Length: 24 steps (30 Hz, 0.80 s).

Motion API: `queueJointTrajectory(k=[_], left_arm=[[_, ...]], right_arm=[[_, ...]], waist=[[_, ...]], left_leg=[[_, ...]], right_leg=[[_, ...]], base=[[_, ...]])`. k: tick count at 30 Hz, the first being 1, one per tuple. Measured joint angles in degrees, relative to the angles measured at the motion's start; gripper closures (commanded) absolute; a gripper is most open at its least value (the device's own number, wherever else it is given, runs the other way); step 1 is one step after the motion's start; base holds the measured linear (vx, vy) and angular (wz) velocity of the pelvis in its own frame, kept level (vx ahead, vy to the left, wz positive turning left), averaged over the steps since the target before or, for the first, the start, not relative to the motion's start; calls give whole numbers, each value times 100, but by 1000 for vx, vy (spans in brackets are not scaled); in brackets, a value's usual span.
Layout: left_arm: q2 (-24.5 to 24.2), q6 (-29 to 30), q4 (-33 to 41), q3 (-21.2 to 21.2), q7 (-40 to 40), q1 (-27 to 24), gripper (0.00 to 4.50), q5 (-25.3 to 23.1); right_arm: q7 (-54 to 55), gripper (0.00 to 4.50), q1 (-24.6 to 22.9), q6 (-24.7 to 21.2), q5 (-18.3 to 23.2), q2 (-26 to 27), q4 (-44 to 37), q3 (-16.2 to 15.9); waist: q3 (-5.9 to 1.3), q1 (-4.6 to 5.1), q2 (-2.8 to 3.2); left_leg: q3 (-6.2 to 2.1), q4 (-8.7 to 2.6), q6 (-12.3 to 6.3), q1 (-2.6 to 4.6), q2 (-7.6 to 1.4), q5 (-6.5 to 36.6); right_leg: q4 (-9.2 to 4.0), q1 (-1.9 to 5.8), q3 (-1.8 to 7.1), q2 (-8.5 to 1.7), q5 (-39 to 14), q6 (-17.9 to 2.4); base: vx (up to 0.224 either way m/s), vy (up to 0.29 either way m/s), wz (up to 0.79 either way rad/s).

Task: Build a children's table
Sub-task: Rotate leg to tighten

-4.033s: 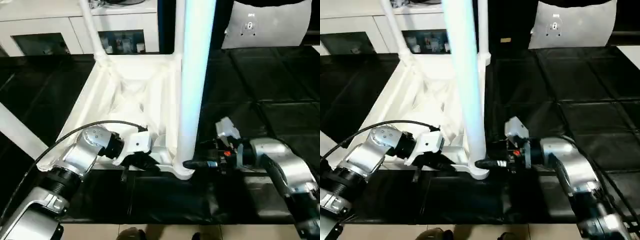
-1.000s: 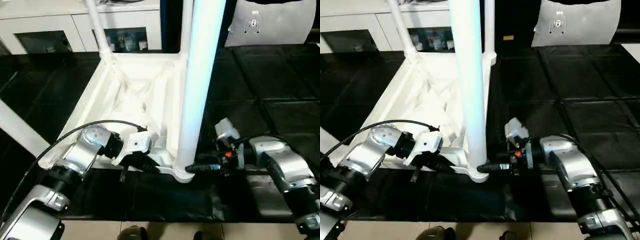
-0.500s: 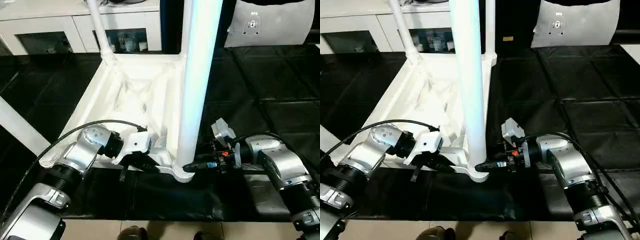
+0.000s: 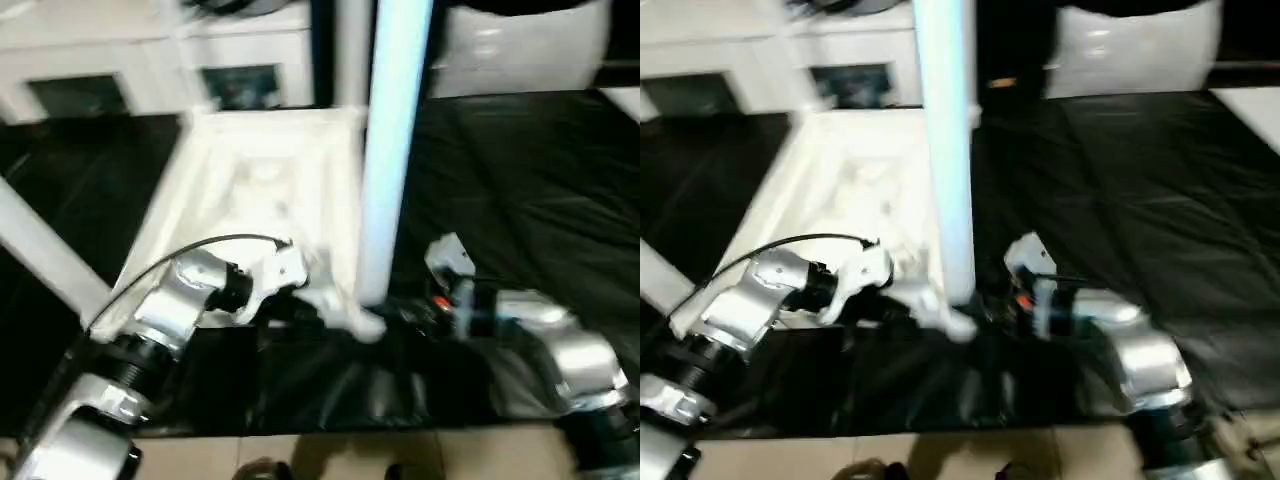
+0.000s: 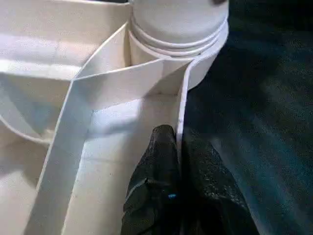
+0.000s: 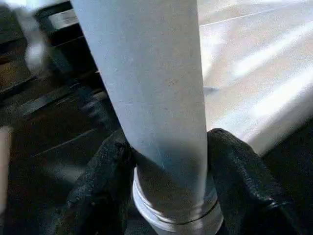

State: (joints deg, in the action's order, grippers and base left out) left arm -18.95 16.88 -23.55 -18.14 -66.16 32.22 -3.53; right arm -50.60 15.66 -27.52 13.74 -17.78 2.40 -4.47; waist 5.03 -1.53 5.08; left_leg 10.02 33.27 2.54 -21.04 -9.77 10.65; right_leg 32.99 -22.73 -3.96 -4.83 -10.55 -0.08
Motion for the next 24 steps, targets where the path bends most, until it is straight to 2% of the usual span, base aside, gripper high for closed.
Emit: queueJointTrajectory(k=[4, 6, 12, 15, 16, 18, 22, 24], left_arm=[[447, 531, 125, 166, 887, 6, 450, -182], [684, 811, 223, 215, 1363, 16, 450, -304], [1192, 1364, 474, 322, 2251, 12, 450, -522], [1284, 1507, 649, 328, 2395, -58, 450, -523], [1291, 1549, 701, 327, 2409, -75, 450, -522], [1305, 1584, 840, 292, 2390, -139, 450, -520], [1250, 1507, 971, 256, 2240, -201, 450, -505], [1037, 1247, 978, 175, 1983, -207, 450, -393]], right_arm=[[1251, 252, 15, -34, -319, 676, -11, 224], [1941, 252, 84, -33, -521, 1030, 20, 285], [3292, 252, 260, 163, -914, 1835, 215, 434], [3328, 252, 210, 339, -989, 1840, 204, 425], [3325, 217, 191, 381, -995, 1839, 195, 420], [3242, 181, 20, 597, -971, 1800, 99, 420], [2918, 148, -105, 831, -832, 1632, 48, 424], [2455, 127, -123, 937, -634, 1349, 53, 428]], waist=[[7, 176, 0], [23, 265, 23], [76, 420, 43], [102, 423, 56], [104, 420, 54], [104, 394, 54], [103, 336, 50], [103, 302, 47]], left_leg=[[-12, -79, -1, 3, 55, 0], [-19, -82, -2, -1, 70, 1], [-62, -104, -4, -23, 79, 2], [-59, -127, -5, -18, 80, 2], [-56, -129, -5, -19, 80, 2], [-51, -132, -7, -21, 80, 1], [-24, -86, -65, -26, 80, -35], [-22, -83, -66, -31, 80, -33]], right_leg=[[-117, -3, -15, -30, 0, 0], [-171, 1, -30, -42, 0, 0], [-344, 26, -142, -70, 0, 0], [-384, 44, -142, -70, 0, 0], [-383, 44, -139, -70, 1, -2], [-373, 42, -133, -70, 8, -13], [-269, 12, -96, -73, 95, -110], [-220, -28, -86, -73, 116, -112]], base=[[0, 0, 0], [0, 0, 0], [-10, 26, -7], [0, 0, 0], [0, 0, 0], [0, 0, 0], [0, 0, 0], [0, 0, 0]])
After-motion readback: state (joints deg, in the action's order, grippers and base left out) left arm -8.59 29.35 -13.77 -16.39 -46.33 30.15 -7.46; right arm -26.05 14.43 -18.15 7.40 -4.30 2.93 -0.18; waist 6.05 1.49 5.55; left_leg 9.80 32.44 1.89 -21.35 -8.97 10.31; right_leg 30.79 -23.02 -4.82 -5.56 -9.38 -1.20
